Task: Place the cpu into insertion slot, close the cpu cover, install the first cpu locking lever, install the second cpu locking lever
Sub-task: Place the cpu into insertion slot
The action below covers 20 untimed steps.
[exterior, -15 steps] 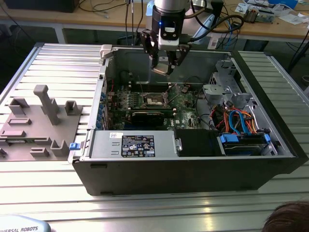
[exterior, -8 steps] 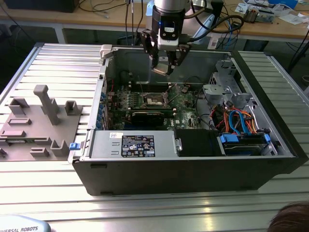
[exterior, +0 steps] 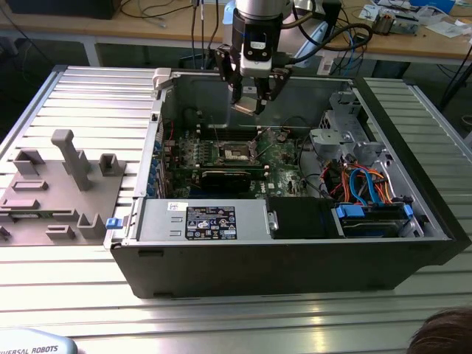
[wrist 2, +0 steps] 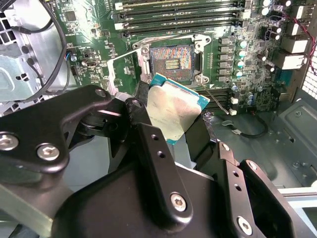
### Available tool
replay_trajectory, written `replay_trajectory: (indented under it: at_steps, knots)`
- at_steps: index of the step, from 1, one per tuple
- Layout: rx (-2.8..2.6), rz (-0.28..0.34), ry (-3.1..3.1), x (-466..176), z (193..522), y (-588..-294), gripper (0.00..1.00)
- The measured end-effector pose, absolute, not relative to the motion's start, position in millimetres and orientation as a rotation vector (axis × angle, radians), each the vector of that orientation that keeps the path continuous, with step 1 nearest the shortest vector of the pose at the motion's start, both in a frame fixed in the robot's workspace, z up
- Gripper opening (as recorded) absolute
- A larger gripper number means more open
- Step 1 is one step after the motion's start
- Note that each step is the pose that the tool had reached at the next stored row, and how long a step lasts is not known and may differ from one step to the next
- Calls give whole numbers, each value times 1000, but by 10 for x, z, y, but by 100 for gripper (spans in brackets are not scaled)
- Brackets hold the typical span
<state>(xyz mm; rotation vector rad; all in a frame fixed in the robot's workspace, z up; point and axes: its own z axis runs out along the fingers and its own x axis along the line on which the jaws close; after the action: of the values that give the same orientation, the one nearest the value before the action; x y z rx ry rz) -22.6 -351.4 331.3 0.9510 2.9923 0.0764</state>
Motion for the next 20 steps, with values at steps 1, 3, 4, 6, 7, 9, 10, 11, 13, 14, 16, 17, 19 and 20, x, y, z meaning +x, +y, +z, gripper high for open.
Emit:
replay_trajectory:
  at_steps: [1, 3, 4, 6, 7, 9, 10, 11, 13, 14, 16, 17, 19, 20]
  knots:
    - [953, 76, 2992, -225, 3313, -3514, 55]
    - [960, 76, 2989, -225, 3313, -3514, 55]
    - [963, 76, 2988, -226, 3312, -3514, 55]
    - [968, 76, 2986, -226, 3312, -3514, 55]
    - [972, 76, 2985, -225, 3312, -3514, 55]
    - [977, 76, 2983, -225, 3312, -3514, 55]
    - [983, 75, 2981, -225, 3312, -3514, 55]
    - [985, 75, 2980, -225, 3312, -3514, 55]
    - [991, 75, 2978, -226, 3311, -3514, 55]
    - [993, 75, 2978, -226, 3311, -3514, 55]
    - [998, 75, 2976, -226, 3311, -3514, 55]
    - [1000, 75, 2975, -225, 3311, -3514, 55]
    - [1005, 75, 2973, -225, 3311, -3514, 55]
    - [1008, 75, 2972, -226, 3310, -3514, 55]
